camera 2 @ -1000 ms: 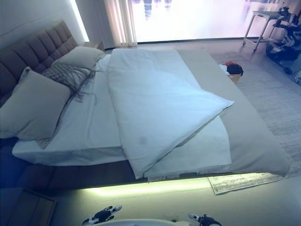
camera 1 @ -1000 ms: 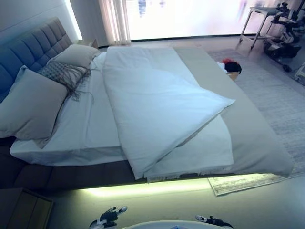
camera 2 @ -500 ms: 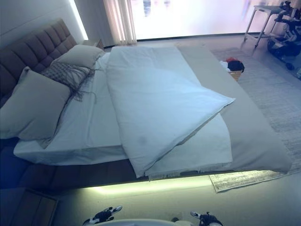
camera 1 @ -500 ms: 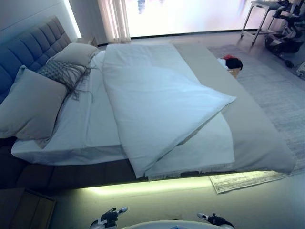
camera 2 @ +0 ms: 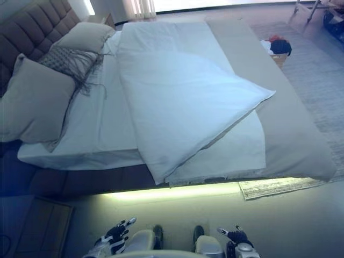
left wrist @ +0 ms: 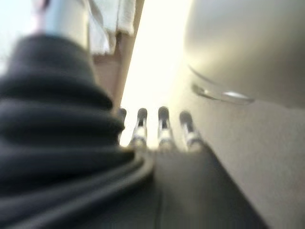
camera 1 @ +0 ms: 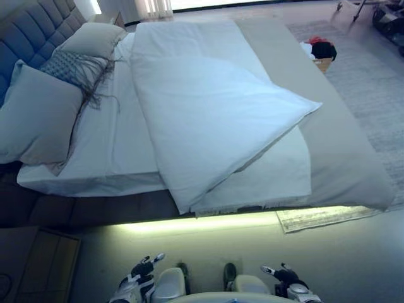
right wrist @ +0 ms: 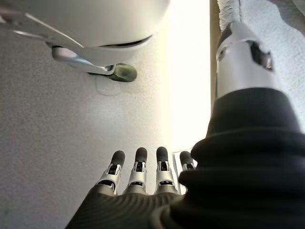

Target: Make the bed neatly

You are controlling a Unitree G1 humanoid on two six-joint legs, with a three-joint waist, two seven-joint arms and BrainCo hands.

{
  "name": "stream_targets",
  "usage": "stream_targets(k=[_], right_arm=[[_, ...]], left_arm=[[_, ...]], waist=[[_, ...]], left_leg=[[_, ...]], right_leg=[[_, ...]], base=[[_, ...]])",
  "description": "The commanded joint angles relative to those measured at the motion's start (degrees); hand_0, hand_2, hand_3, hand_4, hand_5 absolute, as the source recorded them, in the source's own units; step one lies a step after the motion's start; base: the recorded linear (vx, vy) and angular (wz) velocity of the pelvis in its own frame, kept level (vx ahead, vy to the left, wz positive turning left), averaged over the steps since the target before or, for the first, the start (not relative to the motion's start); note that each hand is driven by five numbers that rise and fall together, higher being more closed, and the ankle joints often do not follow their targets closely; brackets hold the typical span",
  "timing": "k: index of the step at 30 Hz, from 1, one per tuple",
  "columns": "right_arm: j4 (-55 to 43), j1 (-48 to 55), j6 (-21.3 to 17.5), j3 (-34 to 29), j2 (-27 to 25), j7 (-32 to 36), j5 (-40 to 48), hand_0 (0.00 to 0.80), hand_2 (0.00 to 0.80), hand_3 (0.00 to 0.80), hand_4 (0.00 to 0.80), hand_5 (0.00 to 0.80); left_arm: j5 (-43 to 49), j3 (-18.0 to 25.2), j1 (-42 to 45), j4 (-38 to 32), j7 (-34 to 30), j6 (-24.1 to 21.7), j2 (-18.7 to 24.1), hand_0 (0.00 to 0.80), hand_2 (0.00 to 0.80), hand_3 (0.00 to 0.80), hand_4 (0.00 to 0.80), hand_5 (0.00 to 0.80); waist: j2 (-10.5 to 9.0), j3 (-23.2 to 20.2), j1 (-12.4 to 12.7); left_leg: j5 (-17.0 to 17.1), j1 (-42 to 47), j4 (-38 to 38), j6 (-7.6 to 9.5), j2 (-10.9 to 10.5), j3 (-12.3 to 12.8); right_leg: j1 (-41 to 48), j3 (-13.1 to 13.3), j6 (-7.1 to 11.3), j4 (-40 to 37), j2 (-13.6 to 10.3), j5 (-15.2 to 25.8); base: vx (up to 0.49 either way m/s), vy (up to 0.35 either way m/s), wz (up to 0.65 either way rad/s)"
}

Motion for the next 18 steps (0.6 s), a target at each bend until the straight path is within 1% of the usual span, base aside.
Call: stream_targets(k=[1,2,3,4,5,7,8,10,12,13,14,15,16,17,18], right_arm=[[-0.85,-0.23,-1.53,-1.04,-1.65,2.21,3.19,0.0,0.0,0.0,0.0,0.0],[-0.79,0.42,-1.52,-1.8,-1.86,2.93,3.85,0.0,0.0,0.0,0.0,0.0],[-0.62,0.74,-1.64,-2.39,-1.88,2.98,3.86,0.0,0.0,0.0,0.0,0.0],[-0.46,0.86,-1.61,-2.88,-1.86,3.01,3.55,0.0,0.0,0.0,0.0,0.0],[-0.12,1.0,-1.45,-3.44,-1.52,3.46,4.51,0.0,0.0,0.0,0.0,0.0],[-0.35,1.1,-1.37,-3.94,-1.28,3.89,5.56,0.0,0.0,0.0,0.0,0.0],[-0.82,1.28,-1.18,-4.54,-1.08,5.55,7.04,0.0,0.0,0.0,0.0,0.0],[-1.66,1.43,-1.13,-5.49,-0.72,8.07,7.41,0.0,0.0,0.0,0.0,0.0],[-2.25,1.22,-2.13,-5.65,-0.22,8.84,7.71,0.0,0.0,0.0,0.0,0.0],[-3.05,0.97,-2.92,-5.45,-0.04,8.79,8.6,0.0,0.0,0.0,0.0,0.0],[-3.75,0.82,-3.64,-5.5,0.11,8.8,9.67,0.0,0.0,0.0,0.0,0.0],[-4.13,0.74,-4.07,-5.62,0.23,8.86,10.41,0.0,0.0,0.0,0.0,0.0],[-4.99,0.67,-4.8,-6.04,0.37,8.54,11.38,0.0,0.0,0.0,0.0,0.0],[-5.43,0.63,-5.11,-6.34,0.25,8.52,11.83,0.0,0.0,0.0,0.0,0.0],[-5.91,0.47,-5.19,-6.38,0.07,8.59,12.48,0.0,0.0,0.0,0.0,0.0]], left_arm=[[0.47,-0.75,1.48,-1.03,0.77,-1.69,-1.62,0.0,0.0,0.0,0.0,0.0],[0.26,-0.51,1.71,-1.03,0.6,-1.79,-1.67,0.0,0.0,0.0,0.0,0.0],[0.07,-0.23,1.86,-1.11,0.0,-1.79,-1.62,0.0,0.0,0.0,0.0,0.0],[0.28,0.12,2.07,-1.25,-0.46,-1.69,-1.6,0.0,0.0,0.0,0.0,0.0],[0.52,0.01,2.12,-1.63,-0.54,-0.91,-1.55,0.0,0.0,0.0,0.0,0.0],[0.17,-0.12,2.03,-1.58,-0.21,-0.7,-1.47,0.0,0.0,0.0,0.0,0.0],[0.79,0.02,2.05,-1.64,-0.68,-0.83,-1.07,0.0,0.0,0.0,0.0,0.0],[2.36,-0.11,1.68,-1.94,-1.41,-0.16,-0.4,0.0,0.0,0.0,0.0,0.0],[3.25,-0.32,1.58,-2.1,-1.47,0.58,0.14,0.0,0.0,0.0,0.0,0.0],[3.75,-0.72,1.49,-2.09,-1.47,0.92,0.47,0.0,0.0,0.0,0.0,0.0],[4.62,-0.99,1.5,-2.11,-1.65,1.22,0.74,0.0,0.0,0.0,0.0,0.0],[5.13,-1.17,1.58,-2.16,-1.76,1.33,0.89,0.0,0.0,0.0,0.0,0.0],[6.13,-1.58,1.81,-2.08,-2.08,1.45,1.28,0.0,0.0,0.0,0.0,0.0],[6.76,-1.73,2.0,-2.11,-1.86,1.77,1.5,0.0,0.0,0.0,0.0,0.0],[6.87,-1.88,2.17,-2.27,-1.34,2.28,1.69,0.0,0.0,0.0,0.0,0.0]], waist=[[0.2,0.9,2.32],[0.52,0.44,2.08],[0.69,0.1,1.92],[0.66,-0.25,1.87],[0.79,-1.25,2.01],[0.82,-1.68,2.22],[0.72,-1.93,2.34],[0.11,-2.39,2.62],[-0.36,-2.91,2.89],[-0.73,-3.12,3.03],[-1.11,-3.32,3.2],[-1.35,-3.46,3.32],[-1.27,-3.41,3.16],[-0.9,-3.19,2.88],[-0.54,-2.77,2.56]], left_leg=[[13.62,-3.35,-6.25,0.8,2.48,-1.0],[13.85,-3.1,-5.66,0.5,3.28,0.42],[13.57,-2.65,-5.1,0.52,3.59,1.37],[12.38,-2.03,-5.05,0.83,3.58,2.07],[11.64,-1.28,-5.46,0.67,3.44,2.84],[11.16,-0.84,-4.83,0.43,3.23,2.83],[10.42,-0.94,-2.99,0.36,3.03,3.15],[8.16,-2.02,1.24,1.45,1.37,4.47],[6.85,-2.27,2.42,2.54,0.16,4.68],[5.88,-2.56,3.22,3.45,-0.91,4.65],[5.09,-2.84,3.73,4.23,-1.88,4.97],[4.7,-2.93,3.91,4.67,-2.43,5.34],[3.73,-1.85,3.58,5.76,-3.39,6.15],[3.28,-0.53,3.04,6.25,-3.49,6.85],[2.98,0.88,2.5,6.39,-3.24,7.5]], right_leg=[[9.02,2.37,3.03,5.43,0.44,-6.91],[10.43,2.22,3.34,5.28,-0.12,-7.99],[11.18,2.1,3.64,5.32,-0.7,-8.49],[11.61,1.94,4.01,5.39,-1.49,-8.44],[12.14,0.88,5.2,5.44,-3.17,-8.13],[12.32,-0.31,6.24,6.05,-4.92,-7.94],[12.53,-1.21,6.92,6.83,-6.19,-7.86],[13.6,-2.12,8.12,7.58,-8.31,-7.18],[13.79,-2.19,8.9,8.37,-9.35,-6.83],[14.04,-1.83,9.18,9.52,-9.77,-6.07],[14.0,-1.69,9.35,11.02,-10.34,-4.46],[13.47,-1.75,9.46,12.74,-11.08,-2.67],[9.56,-2.28,9.57,19.18,-12.8,2.51],[6.1,-2.78,9.23,22.36,-13.31,3.79],[2.87,-3.45,8.67,23.31,-13.46,3.45]], base=[[0.314,0.276,-0.01],[0.328,0.323,-0.1],[0.3,0.315,-0.17],[0.329,0.36,-0.19],[0.308,0.34,-0.32],[0.31,0.34,-0.5],[0.315,0.344,-0.41],[0.323,0.338,-0.14],[0.272,0.267,0.06],[0.237,0.23,0.08],[0.196,0.199,0.12],[0.184,0.215,0.11],[0.181,0.213,-0.05],[0.214,0.208,-0.12],[0.182,0.097,-0.16]])
